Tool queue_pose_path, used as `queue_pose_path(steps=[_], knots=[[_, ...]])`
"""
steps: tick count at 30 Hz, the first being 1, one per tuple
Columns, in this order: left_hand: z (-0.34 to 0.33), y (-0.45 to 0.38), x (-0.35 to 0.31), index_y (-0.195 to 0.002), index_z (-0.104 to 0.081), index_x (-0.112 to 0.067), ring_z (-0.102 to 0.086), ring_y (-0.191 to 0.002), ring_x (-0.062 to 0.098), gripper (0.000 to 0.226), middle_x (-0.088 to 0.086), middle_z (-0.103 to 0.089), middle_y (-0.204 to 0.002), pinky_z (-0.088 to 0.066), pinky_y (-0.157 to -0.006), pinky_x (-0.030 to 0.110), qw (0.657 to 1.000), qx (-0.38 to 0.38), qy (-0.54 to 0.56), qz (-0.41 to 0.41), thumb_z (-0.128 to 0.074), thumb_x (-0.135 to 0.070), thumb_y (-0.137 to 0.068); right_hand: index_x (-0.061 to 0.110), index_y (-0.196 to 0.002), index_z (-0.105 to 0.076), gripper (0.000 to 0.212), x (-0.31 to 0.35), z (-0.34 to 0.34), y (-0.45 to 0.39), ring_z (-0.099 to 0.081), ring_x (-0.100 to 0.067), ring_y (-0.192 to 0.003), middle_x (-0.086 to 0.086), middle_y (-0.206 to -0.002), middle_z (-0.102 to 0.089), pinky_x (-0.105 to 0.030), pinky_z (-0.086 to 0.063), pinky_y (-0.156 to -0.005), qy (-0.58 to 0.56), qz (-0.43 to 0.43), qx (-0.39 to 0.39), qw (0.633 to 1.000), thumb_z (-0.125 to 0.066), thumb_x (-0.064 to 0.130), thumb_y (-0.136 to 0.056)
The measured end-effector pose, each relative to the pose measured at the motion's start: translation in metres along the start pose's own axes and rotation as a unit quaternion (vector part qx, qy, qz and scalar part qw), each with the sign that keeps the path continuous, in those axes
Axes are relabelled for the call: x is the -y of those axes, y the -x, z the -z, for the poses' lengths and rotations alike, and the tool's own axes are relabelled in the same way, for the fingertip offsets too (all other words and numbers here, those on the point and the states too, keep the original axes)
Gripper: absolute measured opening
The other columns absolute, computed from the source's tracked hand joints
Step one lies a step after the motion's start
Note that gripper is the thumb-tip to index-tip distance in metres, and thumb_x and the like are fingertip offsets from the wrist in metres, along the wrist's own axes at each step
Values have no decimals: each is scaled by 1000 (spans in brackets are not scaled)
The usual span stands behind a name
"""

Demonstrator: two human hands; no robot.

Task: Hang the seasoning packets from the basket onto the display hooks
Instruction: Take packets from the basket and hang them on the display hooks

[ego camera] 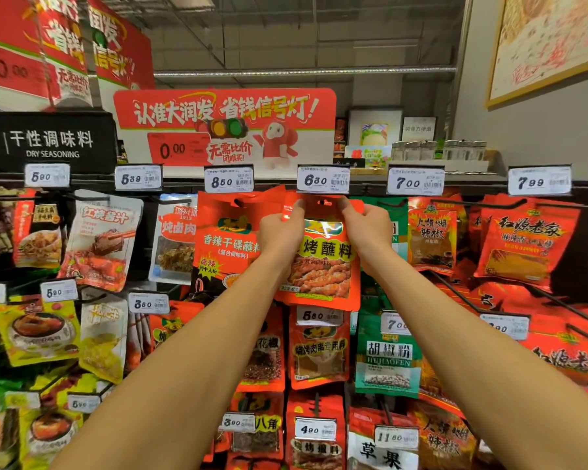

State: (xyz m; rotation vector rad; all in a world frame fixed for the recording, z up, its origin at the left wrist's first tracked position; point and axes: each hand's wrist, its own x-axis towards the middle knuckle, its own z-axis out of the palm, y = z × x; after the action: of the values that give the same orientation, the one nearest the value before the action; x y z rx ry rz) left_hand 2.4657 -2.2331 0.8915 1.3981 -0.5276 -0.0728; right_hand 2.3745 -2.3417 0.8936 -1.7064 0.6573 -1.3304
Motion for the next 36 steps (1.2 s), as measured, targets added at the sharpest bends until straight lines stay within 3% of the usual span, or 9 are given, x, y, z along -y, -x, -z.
queue_pose_path(steps=[3,9,12,15,17,20,26,34,36], knots=[[-3,1,-8,-73,-69,-15,-67,-73,26,40,2,-73,-77,-53,-67,37,1000,-24,-1,21,-67,-52,-87,21,-54,-58,48,5,-3,-3,-56,-16,-57,9,-55,-61,-33,-38,-55,10,-3,-20,1000,-68,56,-86],[4,7,0,-55,-50,-16,-49,-56,23,50,1,-53,-56,-36,-57,35,999,-31,-25,19,-67,-49,-88,20,-60,-57,46,2,-3,-2,-55,-20,-60,2,-61,-62,-34,-37,-57,44,-16,2,999,-65,54,-90],[9,18,8,-58,-46,-18,-42,-53,20,51,-2,-45,-55,-29,-54,31,995,-27,-85,-37,-62,-50,-94,21,-62,-53,48,-5,-1,5,-53,-18,-59,4,-60,-57,-32,-35,-55,40,-27,20,999,-59,56,-94],[17,32,26,-112,-66,-12,-62,-103,27,36,5,-70,-105,-50,-88,43,977,3,-184,-108,-58,-44,-97,23,-69,-58,38,-21,6,17,-55,-15,-62,7,-65,-60,-33,-36,-57,49,18,40,998,-57,50,-96],[19,39,39,-149,-43,-11,-46,-136,31,57,11,-53,-146,-37,-115,48,957,36,-259,-129,-57,-35,-99,21,-75,-64,32,-31,11,22,-57,-14,-63,4,-69,-65,-32,-37,-57,83,60,41,994,-58,45,-96],[10,41,46,-160,-18,-9,-27,-151,27,74,10,-28,-164,-22,-123,39,952,67,-271,-125,-57,-26,-100,19,-70,-61,34,-36,7,14,-53,-15,-61,3,-65,-60,-31,-30,-54,109,75,23,991,-58,39,-98],[-11,9,38,-155,-36,-14,-50,-135,33,62,10,-55,-146,-41,-112,44,968,68,-238,-31,-55,-18,-96,19,-84,-65,29,-46,-10,-26,-59,-22,-79,1,-83,-67,-34,-41,-69,135,-6,35,990,-55,42,-99],[-20,-21,40,-154,-40,-21,-64,-115,26,71,4,-64,-135,-53,-100,41,985,97,-137,32,-51,-3,-86,6,-123,-64,36,-47,-32,-64,-60,-37,-114,-16,-123,-66,-42,-49,-98,144,-117,89,979,-49,33,-104],[-20,-26,41,-155,-38,-20,-64,-112,24,73,4,-64,-133,-53,-101,41,986,110,-120,42,-51,0,-86,1,-127,-61,38,-44,-31,-65,-59,-38,-116,-20,-126,-64,-41,-50,-96,159,-124,106,974,-45,27,-103]])
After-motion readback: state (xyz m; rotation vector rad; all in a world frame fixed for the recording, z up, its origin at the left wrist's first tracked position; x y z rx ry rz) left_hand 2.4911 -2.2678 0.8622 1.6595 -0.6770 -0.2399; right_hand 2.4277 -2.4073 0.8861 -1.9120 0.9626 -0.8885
